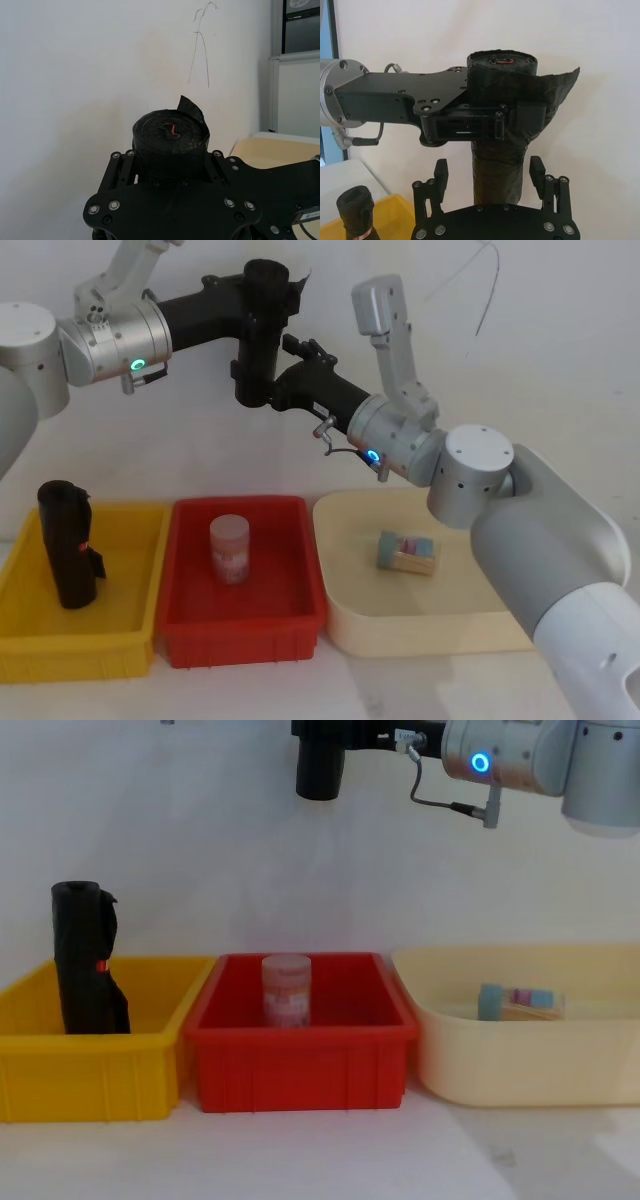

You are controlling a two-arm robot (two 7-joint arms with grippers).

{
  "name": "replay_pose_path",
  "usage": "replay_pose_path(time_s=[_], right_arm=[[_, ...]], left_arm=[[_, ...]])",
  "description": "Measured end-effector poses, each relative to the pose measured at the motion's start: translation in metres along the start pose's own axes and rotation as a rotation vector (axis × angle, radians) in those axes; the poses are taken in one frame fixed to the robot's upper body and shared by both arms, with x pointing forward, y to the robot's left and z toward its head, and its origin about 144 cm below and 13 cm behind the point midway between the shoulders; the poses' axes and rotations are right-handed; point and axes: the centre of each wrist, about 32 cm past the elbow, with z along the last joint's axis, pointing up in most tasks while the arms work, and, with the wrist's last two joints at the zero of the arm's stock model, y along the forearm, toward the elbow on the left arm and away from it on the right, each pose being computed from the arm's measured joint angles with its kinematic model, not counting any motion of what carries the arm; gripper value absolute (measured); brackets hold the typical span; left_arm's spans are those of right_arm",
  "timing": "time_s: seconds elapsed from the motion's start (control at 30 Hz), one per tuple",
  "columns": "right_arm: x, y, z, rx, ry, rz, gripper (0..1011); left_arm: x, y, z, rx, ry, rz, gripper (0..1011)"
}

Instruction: Pick up the garbage bag with the one hand and transfer it to the other hand.

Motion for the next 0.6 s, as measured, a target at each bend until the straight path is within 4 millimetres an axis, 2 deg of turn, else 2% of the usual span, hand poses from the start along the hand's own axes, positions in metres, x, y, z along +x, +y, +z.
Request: replay_pose_path(time_s=[0.53,0.6], right_arm=[[0.000,0.015,0.003,0.020,0.000,-0.006,1002],[0.000,0.016,0.004,0.022,0.000,-0.007,962]], left_arm=[[0.000,0.000,0.000,0.000,0.000,0.000,483],[0.000,0.000,0.000,0.000,0.000,0.000,483]])
